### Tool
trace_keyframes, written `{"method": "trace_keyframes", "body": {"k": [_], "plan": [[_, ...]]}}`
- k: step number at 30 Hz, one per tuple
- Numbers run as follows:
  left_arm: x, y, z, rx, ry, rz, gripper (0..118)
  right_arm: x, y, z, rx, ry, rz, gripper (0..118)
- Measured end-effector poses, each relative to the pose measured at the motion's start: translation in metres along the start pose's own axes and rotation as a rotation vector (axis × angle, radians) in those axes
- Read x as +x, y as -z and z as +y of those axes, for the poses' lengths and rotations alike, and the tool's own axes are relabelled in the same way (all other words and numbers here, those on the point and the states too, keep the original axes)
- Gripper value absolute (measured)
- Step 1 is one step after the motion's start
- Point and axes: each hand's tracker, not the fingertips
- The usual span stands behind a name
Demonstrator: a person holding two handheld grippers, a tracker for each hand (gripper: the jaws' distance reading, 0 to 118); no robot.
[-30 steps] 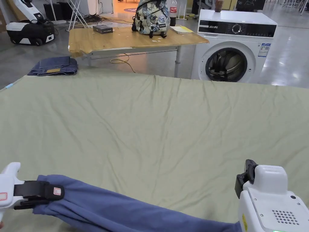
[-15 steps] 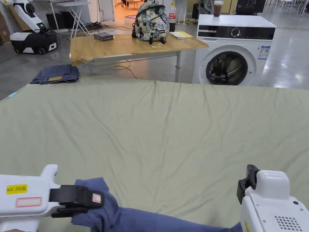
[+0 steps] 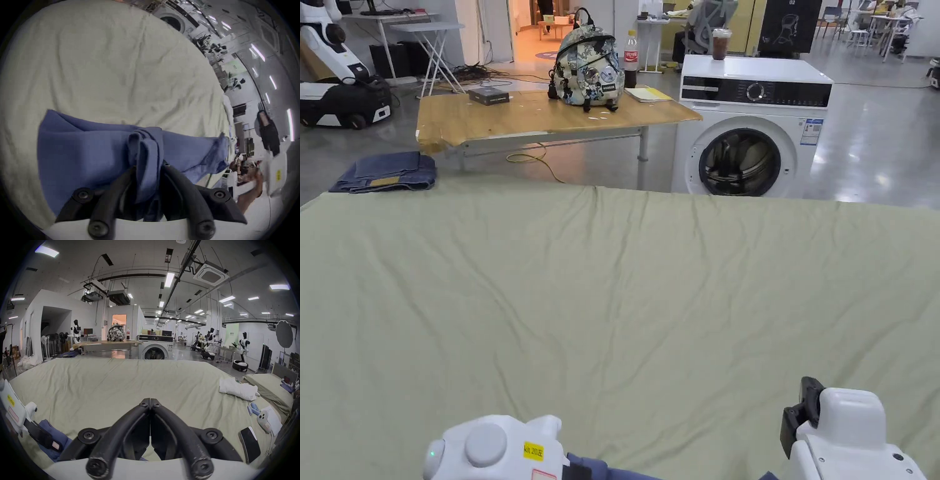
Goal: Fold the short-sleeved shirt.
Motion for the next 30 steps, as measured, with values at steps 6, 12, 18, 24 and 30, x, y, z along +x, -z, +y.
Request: {"method": "trace_keyframes", "body": {"k": [6,12,18,24,30], "plan": [[0.003,-0.014,-0.003,0.013,-0.004,-0.017,36,0.000,0.001,-0.003,-0.013,0.006,0.001,0],[0.000,-0.056,0.000,0.069,-0.009,-0.106,51,-0.002,0.000,-0.004,-0.012,-0.004,0.010,0],[-0.025,-0.084,0.000,0.167,-0.018,-0.143,16,-0.003,-0.001,-0.003,-0.011,0.007,0.016,0],[-0.027,-0.052,-0.007,0.136,-0.034,-0.067,11,-0.004,-0.002,-0.005,-0.013,0.009,0.020,0],[0.004,-0.002,-0.021,0.020,0.019,-0.214,10,0.000,-0.005,-0.007,0.010,0.011,0.007,0]]}}
